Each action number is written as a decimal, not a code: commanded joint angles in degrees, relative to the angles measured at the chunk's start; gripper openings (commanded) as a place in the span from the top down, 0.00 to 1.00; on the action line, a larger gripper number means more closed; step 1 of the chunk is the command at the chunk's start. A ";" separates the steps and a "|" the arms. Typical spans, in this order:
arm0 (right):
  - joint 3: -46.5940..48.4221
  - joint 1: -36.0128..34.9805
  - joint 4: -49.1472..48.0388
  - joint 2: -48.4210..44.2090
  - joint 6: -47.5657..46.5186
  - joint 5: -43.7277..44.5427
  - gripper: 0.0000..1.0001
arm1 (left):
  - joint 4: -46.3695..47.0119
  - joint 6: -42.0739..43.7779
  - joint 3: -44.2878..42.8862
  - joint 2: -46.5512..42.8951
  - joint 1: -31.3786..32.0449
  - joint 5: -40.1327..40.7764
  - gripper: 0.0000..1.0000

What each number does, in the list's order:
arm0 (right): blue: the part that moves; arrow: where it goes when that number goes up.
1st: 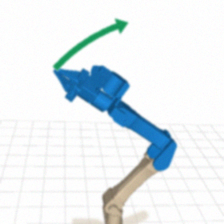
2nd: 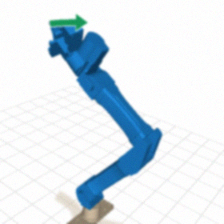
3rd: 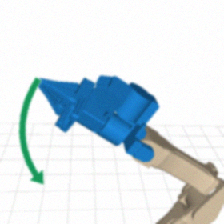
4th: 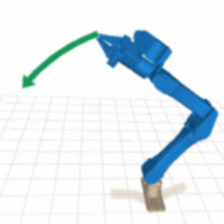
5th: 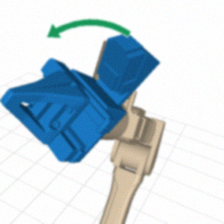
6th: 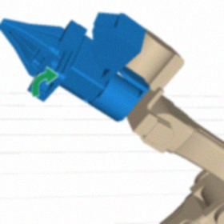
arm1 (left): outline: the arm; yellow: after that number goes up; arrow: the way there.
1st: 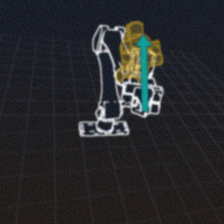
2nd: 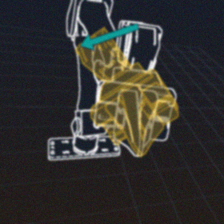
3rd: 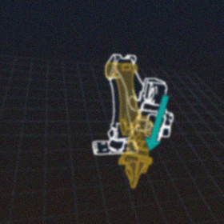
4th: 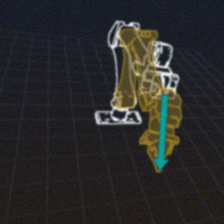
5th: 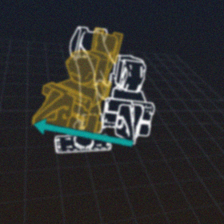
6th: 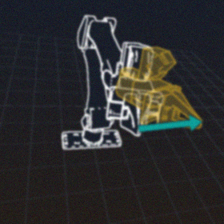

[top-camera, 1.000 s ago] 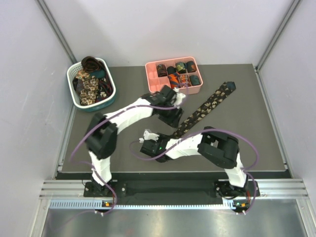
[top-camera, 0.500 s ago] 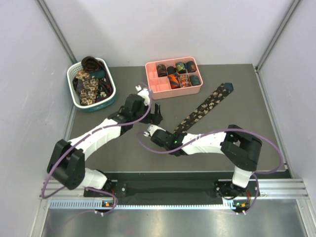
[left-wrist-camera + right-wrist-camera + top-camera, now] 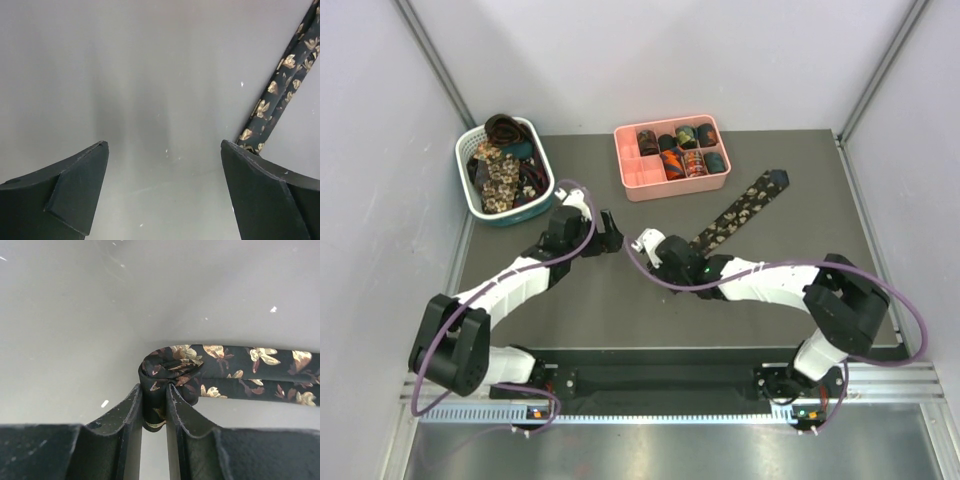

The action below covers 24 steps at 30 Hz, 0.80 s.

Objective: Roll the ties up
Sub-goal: Roll the tie

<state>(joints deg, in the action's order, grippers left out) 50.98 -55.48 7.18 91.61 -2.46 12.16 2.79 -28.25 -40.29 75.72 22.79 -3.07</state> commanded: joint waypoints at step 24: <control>-2.90 24.01 -15.52 4.88 14.23 -56.36 1.00 | 29.55 7.06 14.37 -2.78 3.05 -13.19 0.01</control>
<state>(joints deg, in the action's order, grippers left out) 48.97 -33.80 -1.93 94.63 8.71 -33.89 24.34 -25.06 -26.35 72.07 24.69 -14.33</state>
